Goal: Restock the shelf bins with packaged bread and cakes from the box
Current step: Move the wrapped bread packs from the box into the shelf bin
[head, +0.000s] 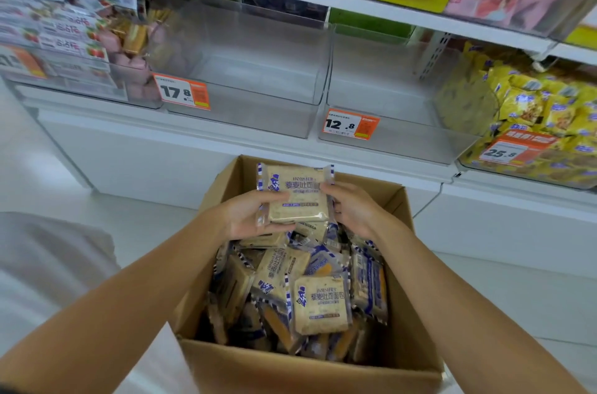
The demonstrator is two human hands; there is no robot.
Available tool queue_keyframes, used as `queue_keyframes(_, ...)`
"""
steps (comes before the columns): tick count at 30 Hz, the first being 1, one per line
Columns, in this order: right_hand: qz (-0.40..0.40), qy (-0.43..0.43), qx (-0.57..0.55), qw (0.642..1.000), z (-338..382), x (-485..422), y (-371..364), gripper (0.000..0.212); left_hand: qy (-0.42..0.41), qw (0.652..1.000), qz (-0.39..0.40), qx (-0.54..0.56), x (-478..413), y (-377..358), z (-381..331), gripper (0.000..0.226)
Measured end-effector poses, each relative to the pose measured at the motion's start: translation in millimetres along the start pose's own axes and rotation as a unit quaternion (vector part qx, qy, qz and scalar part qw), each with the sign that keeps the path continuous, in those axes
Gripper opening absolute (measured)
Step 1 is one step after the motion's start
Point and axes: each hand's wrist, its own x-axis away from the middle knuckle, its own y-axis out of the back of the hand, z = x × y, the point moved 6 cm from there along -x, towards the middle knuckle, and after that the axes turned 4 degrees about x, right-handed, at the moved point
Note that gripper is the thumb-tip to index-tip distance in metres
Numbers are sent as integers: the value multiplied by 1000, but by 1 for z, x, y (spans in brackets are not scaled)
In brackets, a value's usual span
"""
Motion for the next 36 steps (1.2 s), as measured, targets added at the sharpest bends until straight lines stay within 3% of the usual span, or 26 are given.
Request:
queue_keyframes(3, 33, 18, -18, 999, -5, -1, -9, 33, -48, 996, -68, -32, 4, 13, -11, 23)
queue_keyframes(6, 25, 1, 128, 991, -23, -6, -7, 43, -113, 980, -142, -78, 10, 49, -35, 31)
queue_keyframes(8, 31, -21, 257, 966, -44, -9, -6, 45, -119, 973, -170, -104, 17, 70, -42, 33)
queue_keyframes(11, 83, -77, 306, 945, -86, -15, -24, 53, -109, 971, -178, -114, 25, 87, -37, 21)
queue_keyframes(12, 97, -85, 326, 936, -95, -17, -32, 51, -101, 973, -173, -119, 25, 90, -32, 22)
queue_keyframes(15, 96, -76, 378, 918, -112, -24, -44, 13, -83, 976, -160, -121, 21, 94, -22, 27)
queue_keyframes(17, 101, -61, 381, 917, -112, -28, -42, 41, -83, 977, -162, -114, 19, 95, -20, 25)
queue_keyframes(18, 97, -56, 385, 916, -104, -25, -36, 43, -86, 976, -165, -113, 19, 95, -21, 24)
queue_keyframes(19, 88, -43, 383, 919, -95, -24, -28, 37, -90, 975, -171, -112, 18, 95, -23, 24)
queue_keyframes(21, 53, -19, 351, 935, -70, -17, -5, 5, -107, 969, -189, -114, 17, 96, -27, 24)
queue_keyframes(23, -18, -3, 302, 953, -41, -9, 25, 19, -134, 957, -218, -134, 15, 94, -33, 21)
queue_keyframes(25, -89, 26, 229, 969, -12, 2, 46, 18, -156, 940, -252, -171, 14, 86, -38, 18)
queue_keyframes(29, -124, 60, -25, 990, 23, 12, 52, 12, -192, 924, -271, -189, 19, 53, -42, 31)
queue_keyframes(31, -107, 69, -88, 988, 30, 11, 40, 12, -183, 936, -249, -170, 21, 33, -43, 59)
queue_keyframes(33, -93, 56, -73, 991, 32, 6, 18, 20, -150, 968, -165, -119, 23, 10, -42, 77)
queue_keyframes(34, -84, 52, -49, 994, 31, 2, 5, 25, -140, 976, -123, -112, 23, 2, -42, 75)
queue_keyframes(36, -57, 41, -15, 997, 35, -3, -20, 43, -142, 979, -94, -112, 24, 0, -49, 49)
